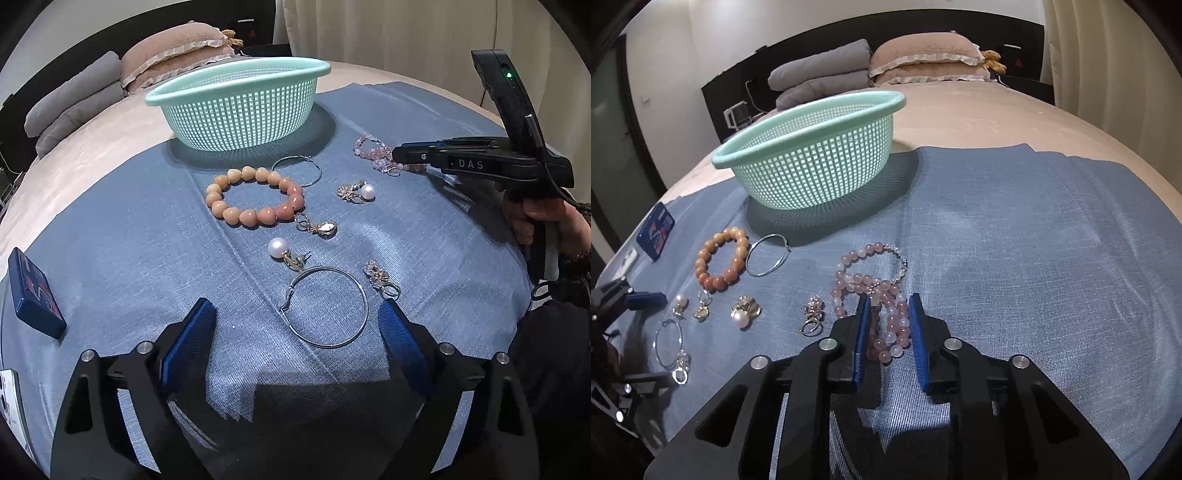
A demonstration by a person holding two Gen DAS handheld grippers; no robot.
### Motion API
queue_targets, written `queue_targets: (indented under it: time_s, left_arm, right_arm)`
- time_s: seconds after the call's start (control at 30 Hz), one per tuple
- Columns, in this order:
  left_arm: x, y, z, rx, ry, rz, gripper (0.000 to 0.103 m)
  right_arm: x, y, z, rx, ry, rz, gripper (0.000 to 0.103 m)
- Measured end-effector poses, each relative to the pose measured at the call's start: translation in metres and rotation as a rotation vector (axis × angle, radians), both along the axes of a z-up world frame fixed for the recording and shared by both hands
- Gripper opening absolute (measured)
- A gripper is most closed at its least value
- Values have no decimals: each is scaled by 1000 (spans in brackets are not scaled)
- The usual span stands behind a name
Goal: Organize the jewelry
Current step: 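Reach the right tool to the pink bead bracelet and grasp it, then grasp the silver hoop earring with the left tool while the right tool lifts the pink bracelet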
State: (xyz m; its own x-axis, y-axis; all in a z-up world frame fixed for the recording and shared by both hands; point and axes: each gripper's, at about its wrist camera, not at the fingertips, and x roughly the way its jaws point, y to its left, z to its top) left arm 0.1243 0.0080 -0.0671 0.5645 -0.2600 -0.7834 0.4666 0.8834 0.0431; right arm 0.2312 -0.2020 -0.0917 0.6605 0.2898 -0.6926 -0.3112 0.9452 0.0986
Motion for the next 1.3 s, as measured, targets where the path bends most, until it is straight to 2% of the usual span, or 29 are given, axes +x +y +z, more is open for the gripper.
queue_targets:
  time_s: [0.1, 0.23, 0.4, 0.7, 0.93, 1.1, 1.3]
  left_arm:
    - [-2, 2, 2, -3, -5, -1, 75]
    - [-8, -2, 5, 6, -20, -24, 55]
    - [-9, -1, 5, -4, -29, -36, 47]
    - [-15, 1, 7, -9, -31, -18, 46]
    - [-25, 3, 12, 0, -12, 15, 46]
    - [-39, 5, 24, 12, -21, 21, 46]
    - [-43, 8, 46, 6, 3, 64, 46]
  right_arm:
    - [-6, 12, -1, -88, -30, -1, 10]
    - [-9, 17, -1, -123, -40, -8, 9]
    - [-10, 19, -1, -143, -49, -15, 9]
    - [-13, 12, 2, -95, -42, -18, 7]
    - [-31, 6, 9, -56, -27, -24, 6]
    - [-49, 0, 27, -38, -45, -26, 6]
    - [-62, -3, 63, -28, -81, -22, 6]
